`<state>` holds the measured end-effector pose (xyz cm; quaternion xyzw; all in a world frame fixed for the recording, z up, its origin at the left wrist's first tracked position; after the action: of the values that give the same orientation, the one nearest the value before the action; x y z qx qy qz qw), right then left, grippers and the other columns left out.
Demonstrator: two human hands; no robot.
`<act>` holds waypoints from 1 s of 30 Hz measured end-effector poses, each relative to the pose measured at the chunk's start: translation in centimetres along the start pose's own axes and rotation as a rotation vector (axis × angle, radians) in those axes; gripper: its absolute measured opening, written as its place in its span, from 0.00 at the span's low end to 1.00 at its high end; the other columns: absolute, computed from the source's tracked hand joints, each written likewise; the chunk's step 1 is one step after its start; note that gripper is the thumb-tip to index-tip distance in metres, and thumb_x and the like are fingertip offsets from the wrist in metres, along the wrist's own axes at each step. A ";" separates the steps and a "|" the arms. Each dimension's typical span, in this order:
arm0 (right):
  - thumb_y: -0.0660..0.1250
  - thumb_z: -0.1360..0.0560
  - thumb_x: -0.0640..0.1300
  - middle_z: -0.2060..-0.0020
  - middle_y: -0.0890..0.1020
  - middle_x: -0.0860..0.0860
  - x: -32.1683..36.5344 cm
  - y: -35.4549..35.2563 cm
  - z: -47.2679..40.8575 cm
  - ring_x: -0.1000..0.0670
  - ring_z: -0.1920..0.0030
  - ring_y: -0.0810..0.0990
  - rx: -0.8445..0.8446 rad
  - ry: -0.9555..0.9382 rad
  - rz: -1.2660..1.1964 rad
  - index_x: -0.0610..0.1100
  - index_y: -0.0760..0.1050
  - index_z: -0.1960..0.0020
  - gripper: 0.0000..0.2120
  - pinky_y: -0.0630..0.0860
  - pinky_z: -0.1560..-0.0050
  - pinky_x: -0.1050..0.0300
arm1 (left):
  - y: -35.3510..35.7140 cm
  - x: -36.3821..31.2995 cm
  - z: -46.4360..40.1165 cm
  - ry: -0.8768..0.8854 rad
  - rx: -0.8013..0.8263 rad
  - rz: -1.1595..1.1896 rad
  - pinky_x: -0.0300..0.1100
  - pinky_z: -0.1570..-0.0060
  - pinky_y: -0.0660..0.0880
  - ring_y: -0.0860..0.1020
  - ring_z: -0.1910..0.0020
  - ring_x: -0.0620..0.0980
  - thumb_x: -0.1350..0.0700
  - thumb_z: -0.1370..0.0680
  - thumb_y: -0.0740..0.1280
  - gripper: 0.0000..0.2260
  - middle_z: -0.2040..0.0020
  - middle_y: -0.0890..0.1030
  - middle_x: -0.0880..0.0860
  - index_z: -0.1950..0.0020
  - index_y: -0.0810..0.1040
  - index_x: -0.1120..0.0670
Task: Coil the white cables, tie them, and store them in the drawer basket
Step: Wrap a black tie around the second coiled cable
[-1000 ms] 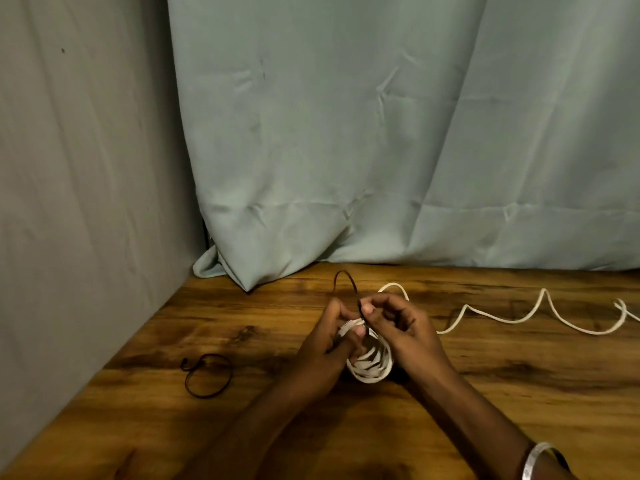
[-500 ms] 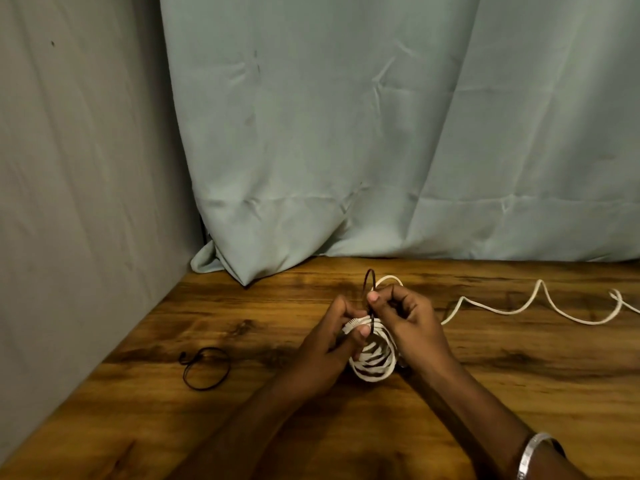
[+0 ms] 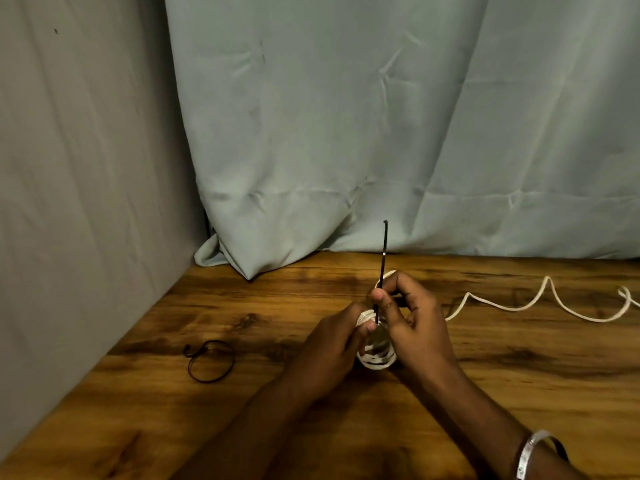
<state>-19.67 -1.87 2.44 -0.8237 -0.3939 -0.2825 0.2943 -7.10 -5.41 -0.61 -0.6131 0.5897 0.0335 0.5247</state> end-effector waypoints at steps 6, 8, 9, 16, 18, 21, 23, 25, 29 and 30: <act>0.67 0.18 0.36 0.63 0.80 0.49 0.0 -0.6 0.2 0.46 0.60 0.80 -0.060 0.048 -0.093 0.46 0.75 0.58 0.11 0.79 0.59 0.40 | 0.4 -1.3 0.1 0.065 0.068 -0.166 0.45 0.48 0.75 0.77 0.47 0.43 0.46 0.16 0.57 0.16 0.42 0.80 0.48 0.28 0.67 0.46; 0.68 0.19 0.36 0.65 0.80 0.49 -0.7 -0.7 0.1 0.47 0.61 0.80 -0.084 0.117 -0.140 0.48 0.75 0.60 0.13 0.78 0.59 0.42 | 0.6 -1.8 0.2 0.078 0.104 -0.205 0.49 0.45 0.75 0.76 0.42 0.47 0.46 0.16 0.57 0.18 0.36 0.78 0.49 0.27 0.66 0.47; 0.68 0.19 0.36 0.65 0.81 0.48 -1.2 -0.6 0.1 0.48 0.62 0.80 -0.088 0.162 -0.167 0.48 0.75 0.61 0.14 0.78 0.60 0.44 | 0.7 -2.0 0.2 0.084 0.123 -0.224 0.48 0.44 0.74 0.76 0.41 0.48 0.46 0.16 0.58 0.18 0.35 0.77 0.50 0.27 0.67 0.49; 0.70 0.20 0.34 0.71 0.78 0.52 -3.6 0.4 -0.2 0.56 0.69 0.75 -0.042 0.354 -0.303 0.48 0.75 0.66 0.18 0.72 0.64 0.55 | 0.4 -3.0 0.3 0.131 0.170 -0.385 0.41 0.53 0.60 0.65 0.53 0.45 0.51 0.15 0.59 0.05 0.48 0.74 0.49 0.49 0.64 0.46; 0.70 0.20 0.35 0.70 0.79 0.50 -3.9 0.6 -0.2 0.53 0.67 0.76 -0.030 0.407 -0.340 0.47 0.76 0.66 0.18 0.73 0.63 0.54 | 0.5 -3.0 0.1 0.121 0.169 -0.435 0.38 0.53 0.57 0.68 0.49 0.47 0.52 0.15 0.59 0.03 0.42 0.75 0.51 0.45 0.69 0.50; 0.70 0.20 0.36 0.67 0.79 0.43 -4.1 0.7 -0.2 0.45 0.64 0.76 -0.006 0.468 -0.405 0.45 0.79 0.66 0.15 0.74 0.59 0.48 | 0.7 -3.0 -0.4 0.143 0.144 -0.533 0.38 0.49 0.58 0.72 0.41 0.49 0.52 0.15 0.58 0.10 0.39 0.76 0.51 0.36 0.71 0.54; 0.70 0.20 0.36 0.67 0.79 0.42 -4.1 0.8 -0.2 0.44 0.64 0.76 0.003 0.503 -0.428 0.44 0.79 0.66 0.15 0.74 0.58 0.47 | 0.9 -2.7 -0.7 0.166 0.131 -0.567 0.42 0.41 0.60 0.73 0.39 0.50 0.51 0.16 0.58 0.12 0.38 0.77 0.51 0.34 0.71 0.54; 0.71 0.20 0.37 0.66 0.80 0.41 -4.1 0.6 -0.1 0.44 0.64 0.77 -0.002 0.532 -0.441 0.44 0.80 0.65 0.14 0.75 0.58 0.46 | 0.9 -2.6 -0.7 0.165 0.116 -0.601 0.44 0.36 0.58 0.73 0.39 0.48 0.50 0.16 0.58 0.13 0.39 0.78 0.50 0.34 0.72 0.53; 0.70 0.20 0.36 0.63 0.80 0.37 -4.1 0.2 -0.1 0.41 0.61 0.78 -0.023 0.559 -0.476 0.35 0.79 0.60 0.10 0.76 0.55 0.45 | 0.5 -2.1 -0.5 0.030 0.027 -0.444 0.40 0.41 0.55 0.64 0.35 0.45 0.47 0.16 0.58 0.15 0.40 0.73 0.42 0.30 0.67 0.45; 0.69 0.21 0.34 0.62 0.81 0.37 -4.4 0.3 -0.1 0.41 0.60 0.79 -0.023 0.568 -0.480 0.32 0.79 0.58 0.09 0.76 0.55 0.46 | 0.6 -1.6 -0.5 -0.022 0.007 -0.347 0.40 0.41 0.56 0.61 0.36 0.43 0.46 0.17 0.59 0.18 0.40 0.71 0.40 0.27 0.62 0.40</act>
<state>-21.78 -4.19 -0.59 -0.5999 -0.4755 -0.5650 0.3079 -8.30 -4.53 0.35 -0.7035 0.4693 -0.0528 0.5310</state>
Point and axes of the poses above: each hand's wrist, its own z-axis away from the middle knuckle, its own y-axis out of the palm, x = y × z, the point moved 7 cm from there along -z, towards the middle knuckle
